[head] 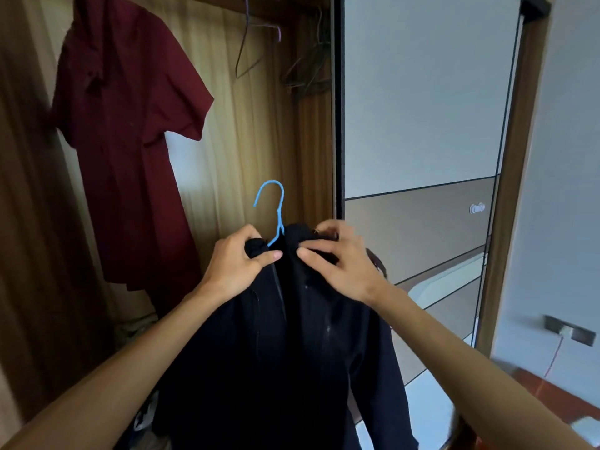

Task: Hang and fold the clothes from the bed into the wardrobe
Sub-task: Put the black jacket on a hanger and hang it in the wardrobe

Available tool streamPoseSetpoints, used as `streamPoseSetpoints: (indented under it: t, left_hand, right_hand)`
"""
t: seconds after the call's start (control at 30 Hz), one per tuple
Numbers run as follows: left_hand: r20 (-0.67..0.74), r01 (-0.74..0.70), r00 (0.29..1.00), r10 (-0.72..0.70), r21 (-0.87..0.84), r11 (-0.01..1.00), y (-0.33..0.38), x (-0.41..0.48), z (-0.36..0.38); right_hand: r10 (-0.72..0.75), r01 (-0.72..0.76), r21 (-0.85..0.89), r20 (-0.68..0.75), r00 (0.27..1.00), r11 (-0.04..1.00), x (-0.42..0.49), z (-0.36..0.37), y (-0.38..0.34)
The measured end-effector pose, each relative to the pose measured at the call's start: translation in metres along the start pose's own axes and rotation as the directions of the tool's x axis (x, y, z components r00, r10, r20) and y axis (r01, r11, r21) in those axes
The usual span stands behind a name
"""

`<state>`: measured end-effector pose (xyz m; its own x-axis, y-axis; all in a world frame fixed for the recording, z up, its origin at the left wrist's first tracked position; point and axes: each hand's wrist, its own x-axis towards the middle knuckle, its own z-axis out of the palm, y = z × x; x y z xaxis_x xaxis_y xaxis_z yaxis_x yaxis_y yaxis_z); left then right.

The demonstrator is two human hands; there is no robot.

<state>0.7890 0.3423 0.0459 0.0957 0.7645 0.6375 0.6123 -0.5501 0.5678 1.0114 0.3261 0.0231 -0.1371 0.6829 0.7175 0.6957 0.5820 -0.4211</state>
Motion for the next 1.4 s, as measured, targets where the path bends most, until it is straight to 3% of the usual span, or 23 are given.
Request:
streamPoseSetpoints:
  t: [0.07, 0.13, 0.23, 0.33, 0.47, 0.6, 0.73, 0.87, 0.97, 1.07, 1.13, 1.23, 1.4]
  left_hand:
    - [-0.043, -0.032, 0.999, 0.031, -0.035, 0.999, 0.000, 0.002, -0.012]
    - [-0.085, -0.060, 0.995, 0.055, -0.060, 0.996, -0.002, 0.005, -0.025]
    - [-0.119, -0.097, 0.989, 0.089, -0.070, 0.993, -0.002, 0.014, -0.043]
    - [-0.081, -0.137, 0.988, 0.130, -0.091, 0.986, -0.001, 0.026, -0.055]
    - [-0.075, -0.149, 0.987, 0.140, -0.121, 0.981, 0.000, 0.048, -0.060]
    - [-0.086, -0.183, 0.981, 0.175, -0.092, 0.979, 0.007, 0.071, -0.063]
    - [-0.113, -0.226, 0.968, 0.226, 0.018, 0.974, 0.018, 0.091, -0.069]
    - [-0.091, -0.204, 0.972, 0.217, 0.129, 0.970, 0.023, 0.107, -0.077]
    - [-0.129, -0.156, 0.978, 0.162, 0.057, 0.986, 0.027, 0.107, -0.081]
    - [-0.090, -0.080, 0.994, 0.067, -0.151, 0.985, 0.042, 0.099, -0.078]
    - [-0.005, -0.029, 1.000, 0.029, -0.251, 0.968, 0.053, 0.097, -0.078]
    - [0.093, 0.038, 0.996, -0.009, -0.313, 0.949, 0.066, 0.101, -0.079]
    - [0.101, 0.058, 0.995, -0.018, -0.411, 0.910, 0.074, 0.126, -0.081]
  right_hand:
    - [-0.027, 0.026, -0.065, -0.007, 1.000, 0.998, 0.006, -0.013, 0.013]
    - [0.015, -0.015, 0.008, 0.003, 1.000, 1.000, 0.014, -0.029, 0.025]
    - [0.141, -0.128, -0.102, 0.132, 0.981, 0.986, 0.027, -0.057, 0.035]
    - [0.185, -0.151, -0.149, 0.246, 0.951, 0.977, 0.035, -0.069, 0.029]
    - [0.137, -0.136, -0.024, 0.264, 0.955, 0.990, 0.042, -0.064, 0.002]
    - [0.223, -0.233, 0.005, 0.272, 0.936, 0.972, 0.054, -0.060, -0.024]
    - [0.427, -0.458, 0.259, 0.168, 0.888, 0.850, 0.064, -0.070, -0.040]
    - [0.587, -0.559, 0.442, 0.086, 0.805, 0.702, 0.069, -0.098, -0.070]
    - [0.597, -0.553, 0.559, 0.125, 0.793, 0.618, 0.071, -0.117, -0.088]
    - [0.550, -0.525, 0.682, 0.212, 0.808, 0.508, 0.077, -0.122, -0.120]
    - [0.515, -0.454, 0.704, 0.145, 0.845, 0.546, 0.088, -0.122, -0.142]
    - [0.496, -0.429, 0.752, 0.157, 0.854, 0.500, 0.105, -0.118, -0.170]
    - [0.480, -0.327, 0.749, 0.013, 0.877, 0.577, 0.144, -0.105, -0.196]
